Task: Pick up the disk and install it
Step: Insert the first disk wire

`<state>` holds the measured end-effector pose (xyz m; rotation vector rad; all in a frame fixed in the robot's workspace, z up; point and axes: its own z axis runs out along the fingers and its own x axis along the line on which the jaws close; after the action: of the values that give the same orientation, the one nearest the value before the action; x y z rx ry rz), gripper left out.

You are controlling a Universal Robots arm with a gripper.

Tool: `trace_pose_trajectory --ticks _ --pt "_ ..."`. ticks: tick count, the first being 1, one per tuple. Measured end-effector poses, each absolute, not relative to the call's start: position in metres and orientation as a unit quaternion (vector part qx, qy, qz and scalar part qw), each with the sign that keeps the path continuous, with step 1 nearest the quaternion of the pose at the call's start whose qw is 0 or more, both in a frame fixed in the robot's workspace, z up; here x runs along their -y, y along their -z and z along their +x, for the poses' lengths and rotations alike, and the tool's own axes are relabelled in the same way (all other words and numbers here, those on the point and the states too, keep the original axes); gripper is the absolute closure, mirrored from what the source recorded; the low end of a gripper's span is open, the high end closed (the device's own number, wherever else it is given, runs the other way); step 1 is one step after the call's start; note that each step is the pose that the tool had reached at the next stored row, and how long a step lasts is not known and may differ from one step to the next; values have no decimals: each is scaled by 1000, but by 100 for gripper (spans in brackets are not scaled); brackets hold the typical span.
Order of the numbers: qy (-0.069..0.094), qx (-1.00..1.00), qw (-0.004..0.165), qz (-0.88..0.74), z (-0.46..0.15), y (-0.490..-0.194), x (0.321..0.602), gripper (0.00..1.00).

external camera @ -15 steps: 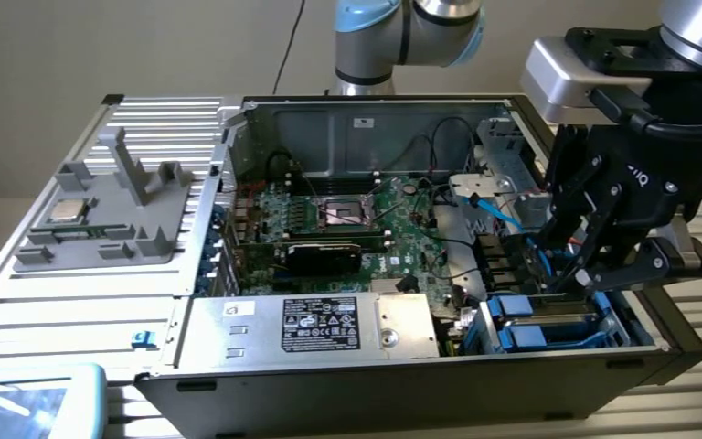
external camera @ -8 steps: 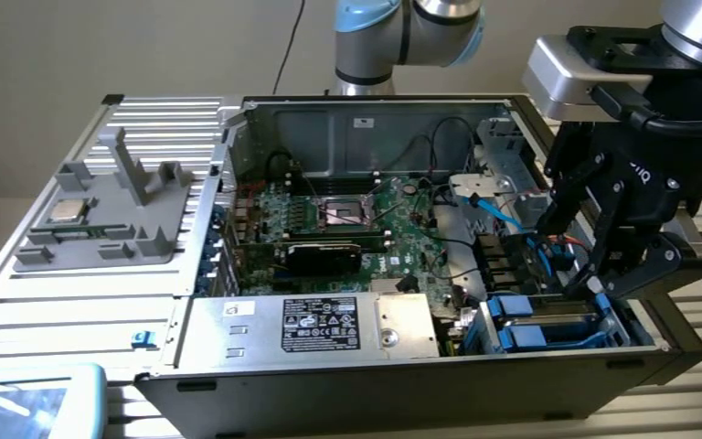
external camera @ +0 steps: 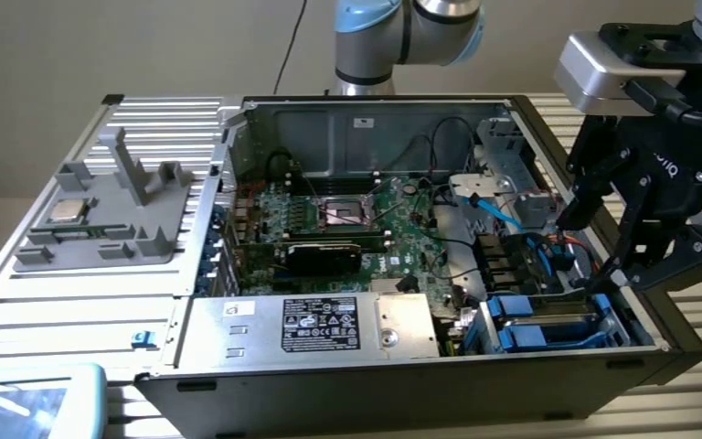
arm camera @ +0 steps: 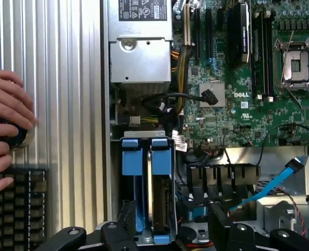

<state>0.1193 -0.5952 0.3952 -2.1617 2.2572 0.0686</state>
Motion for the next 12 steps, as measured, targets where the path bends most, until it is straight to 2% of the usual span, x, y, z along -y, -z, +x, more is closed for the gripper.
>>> trace_pose_trajectory --ticks 12 --pt "-22 -723 11 -690 151 -386 589 35"
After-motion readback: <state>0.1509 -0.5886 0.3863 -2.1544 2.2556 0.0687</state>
